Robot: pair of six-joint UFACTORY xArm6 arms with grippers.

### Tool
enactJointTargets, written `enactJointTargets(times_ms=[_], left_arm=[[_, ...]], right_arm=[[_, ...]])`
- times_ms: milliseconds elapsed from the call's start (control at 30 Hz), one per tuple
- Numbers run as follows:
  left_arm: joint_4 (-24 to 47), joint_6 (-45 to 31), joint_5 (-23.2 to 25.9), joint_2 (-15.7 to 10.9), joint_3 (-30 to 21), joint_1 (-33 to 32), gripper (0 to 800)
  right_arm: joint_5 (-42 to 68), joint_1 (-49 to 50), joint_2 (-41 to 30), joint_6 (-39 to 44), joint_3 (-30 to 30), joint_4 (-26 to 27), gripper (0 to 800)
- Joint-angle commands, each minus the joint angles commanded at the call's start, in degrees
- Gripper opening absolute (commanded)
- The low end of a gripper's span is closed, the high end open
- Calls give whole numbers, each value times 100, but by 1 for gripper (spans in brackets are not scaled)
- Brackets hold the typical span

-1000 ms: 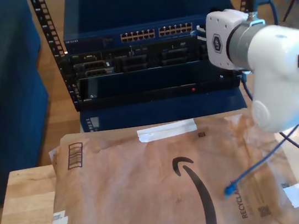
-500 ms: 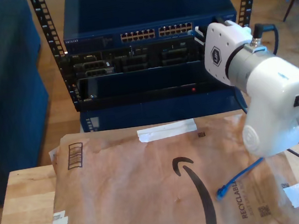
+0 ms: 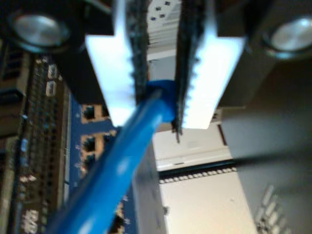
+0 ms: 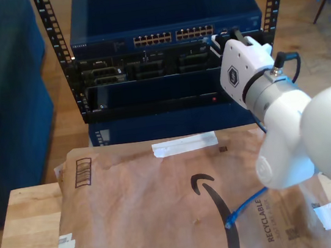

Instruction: Grab the cable and plug it in

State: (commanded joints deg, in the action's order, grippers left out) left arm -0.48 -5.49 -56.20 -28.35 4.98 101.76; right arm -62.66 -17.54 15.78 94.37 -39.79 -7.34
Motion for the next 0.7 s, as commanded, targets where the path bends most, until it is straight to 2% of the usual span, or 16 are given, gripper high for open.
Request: enactJointTargets(times_ms=[100,267,400,700], left_arm=[[0,0,0,0,0,0,800],[0,0,0,0,0,0,800],[0,0,0,0,0,0,800],[0,0,0,0,0,0,800]], right_arm=[[-246,-308,457,-563,-352,-747,0],[-563,-492,1064,-923,-1011,-1292,0],[-993,-721,1600,-1565,-1538,-2268,0],[-1407,-844,2004,-1732,-1890,-2910,0]])
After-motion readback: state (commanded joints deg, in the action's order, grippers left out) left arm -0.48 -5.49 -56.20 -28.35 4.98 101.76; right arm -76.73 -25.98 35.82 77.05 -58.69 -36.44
